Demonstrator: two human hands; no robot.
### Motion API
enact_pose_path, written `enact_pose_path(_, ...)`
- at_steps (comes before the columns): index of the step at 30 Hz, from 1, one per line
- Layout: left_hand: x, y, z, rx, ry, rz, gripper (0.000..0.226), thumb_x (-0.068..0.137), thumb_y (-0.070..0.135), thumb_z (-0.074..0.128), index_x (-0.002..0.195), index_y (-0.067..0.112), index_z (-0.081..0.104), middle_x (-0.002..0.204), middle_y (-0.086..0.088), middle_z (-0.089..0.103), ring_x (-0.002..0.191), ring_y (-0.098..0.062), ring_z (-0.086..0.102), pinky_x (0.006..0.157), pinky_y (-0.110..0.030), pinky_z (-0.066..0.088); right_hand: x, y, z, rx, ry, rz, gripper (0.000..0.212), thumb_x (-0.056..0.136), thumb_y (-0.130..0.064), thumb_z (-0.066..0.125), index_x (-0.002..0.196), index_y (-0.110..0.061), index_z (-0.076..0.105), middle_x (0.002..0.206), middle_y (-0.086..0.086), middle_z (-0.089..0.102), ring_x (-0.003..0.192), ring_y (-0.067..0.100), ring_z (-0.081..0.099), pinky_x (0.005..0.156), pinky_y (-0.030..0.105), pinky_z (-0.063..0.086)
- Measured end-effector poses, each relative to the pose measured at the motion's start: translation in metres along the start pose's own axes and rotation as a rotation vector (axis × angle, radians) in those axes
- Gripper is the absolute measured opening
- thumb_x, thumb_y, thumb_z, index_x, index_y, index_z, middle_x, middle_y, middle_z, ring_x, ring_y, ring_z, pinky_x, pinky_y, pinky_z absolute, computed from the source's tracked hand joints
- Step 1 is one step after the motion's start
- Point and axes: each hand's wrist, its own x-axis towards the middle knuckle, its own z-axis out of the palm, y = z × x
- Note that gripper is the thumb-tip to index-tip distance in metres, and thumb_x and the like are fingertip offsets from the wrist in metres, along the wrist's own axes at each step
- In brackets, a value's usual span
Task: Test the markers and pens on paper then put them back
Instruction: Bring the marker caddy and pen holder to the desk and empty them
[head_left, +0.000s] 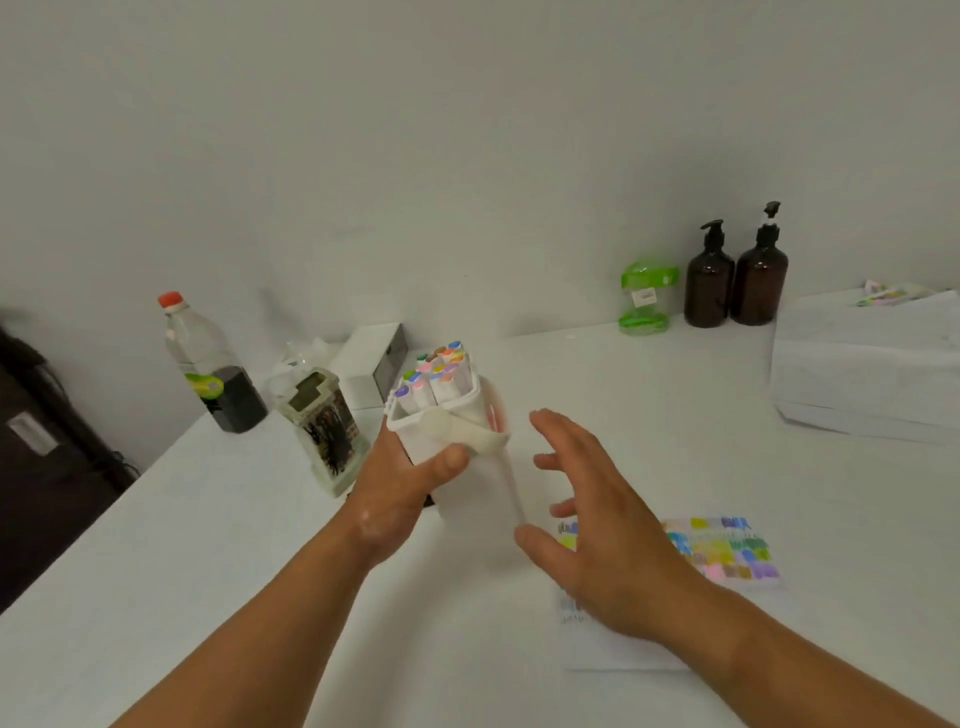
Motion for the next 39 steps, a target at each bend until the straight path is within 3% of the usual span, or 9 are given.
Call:
enact_pose_path(3,-0.039,-0.002,0.0,-0.028,0.036,0.018,0.069,0.075,0.048,0.082,0.13,0.013,0.059,0.122,-0.025,0.064,0.114,-0.046,0.061,0.096,-0.061,0.05,-0.005,-0.022,0.031,0.034,-0.047,-0.05,0.088,0.088,-0.04,0.066,0.155,-0.05,0.01,0.159,-0.032,0.012,0.141,-0.006,0.033,0.105,0.025,0.049)
enact_pose_path(5,-0.059,-0.003,-0.002,-0.029,0.089,0.014,0.066,0.072,0.048,0.084,0.127,0.018,0.062,0.118,-0.019,0.068,0.109,-0.038,0.066,0.087,-0.05,0.057,-0.016,-0.026,0.05,0.053,-0.09,-0.034,0.088,0.092,-0.036,0.065,0.157,-0.048,0.006,0.162,-0.03,0.009,0.147,-0.002,0.028,0.11,0.033,0.046)
enact_pose_path(7,-0.073,-0.004,-0.004,0.005,0.145,-0.017,0.072,0.065,0.054,0.086,0.127,0.026,0.061,0.115,-0.01,0.071,0.106,-0.03,0.069,0.082,-0.04,0.059,-0.027,-0.027,0.065,0.087,-0.139,-0.003,0.09,0.094,-0.034,0.064,0.157,-0.05,0.002,0.162,-0.032,0.005,0.147,-0.003,0.026,0.112,0.031,0.045)
enact_pose_path(12,-0.103,0.001,-0.036,0.243,0.213,-0.063,0.094,0.052,0.065,0.087,0.134,0.036,0.051,0.122,0.006,0.068,0.11,-0.018,0.066,0.091,-0.041,0.057,-0.041,-0.036,0.09,0.105,-0.33,0.04,0.092,0.092,-0.041,0.065,0.154,-0.056,-0.002,0.161,-0.036,0.006,0.136,-0.014,0.032,0.105,0.01,0.04)
enact_pose_path(17,-0.115,0.02,-0.081,0.783,0.027,-0.13,0.104,0.047,0.074,0.084,0.135,0.056,0.033,0.118,0.028,0.059,0.105,0.0,0.06,0.082,-0.017,0.05,-0.038,-0.024,0.089,0.121,-0.381,0.144,0.098,0.08,-0.051,0.076,0.156,-0.048,0.013,0.157,-0.024,0.032,0.134,-0.007,0.042,0.109,0.027,0.045)
enact_pose_path(22,-0.101,0.028,-0.086,1.651,-0.258,-0.075,0.134,0.047,0.088,0.064,0.153,0.03,0.007,0.14,0.001,0.04,0.119,-0.022,0.041,0.107,-0.042,0.036,-0.024,-0.011,0.1,-0.003,-0.3,0.201,0.126,0.061,-0.069,0.079,0.157,-0.042,0.003,0.163,-0.016,0.023,0.143,0.003,0.034,0.115,0.028,0.036)
enact_pose_path(25,-0.081,0.025,-0.063,1.91,-0.405,0.041,0.133,0.051,0.084,0.066,0.152,0.028,0.001,0.145,-0.005,0.035,0.128,-0.029,0.036,0.113,-0.056,0.02,-0.014,-0.006,0.112,-0.1,-0.295,0.16,0.137,0.056,-0.076,0.078,0.157,-0.039,-0.006,0.167,-0.016,0.006,0.152,0.008,0.017,0.118,0.025,0.025)
enact_pose_path(28,-0.062,0.024,-0.044,2.033,-0.497,0.198,0.13,0.053,0.076,0.074,0.152,0.027,0.005,0.141,-0.008,0.039,0.126,-0.032,0.038,0.112,-0.064,0.013,-0.01,0.001,0.116,-0.143,-0.287,0.146,0.14,0.055,-0.078,0.077,0.158,-0.036,-0.008,0.168,-0.015,0.002,0.154,0.011,0.014,0.123,0.036,0.025)
enact_pose_path(39,-0.059,0.017,-0.068,1.975,-0.5,0.119,0.132,0.05,0.083,0.065,0.153,0.03,0.0,0.143,-0.004,0.035,0.128,-0.029,0.035,0.115,-0.061,0.011,0.006,-0.007,0.127,-0.474,-0.25,0.037,0.124,0.058,-0.086,0.058,0.156,-0.023,0.016,0.157,-0.003,0.031,0.146,0.02,0.027,0.124,0.055,0.012)
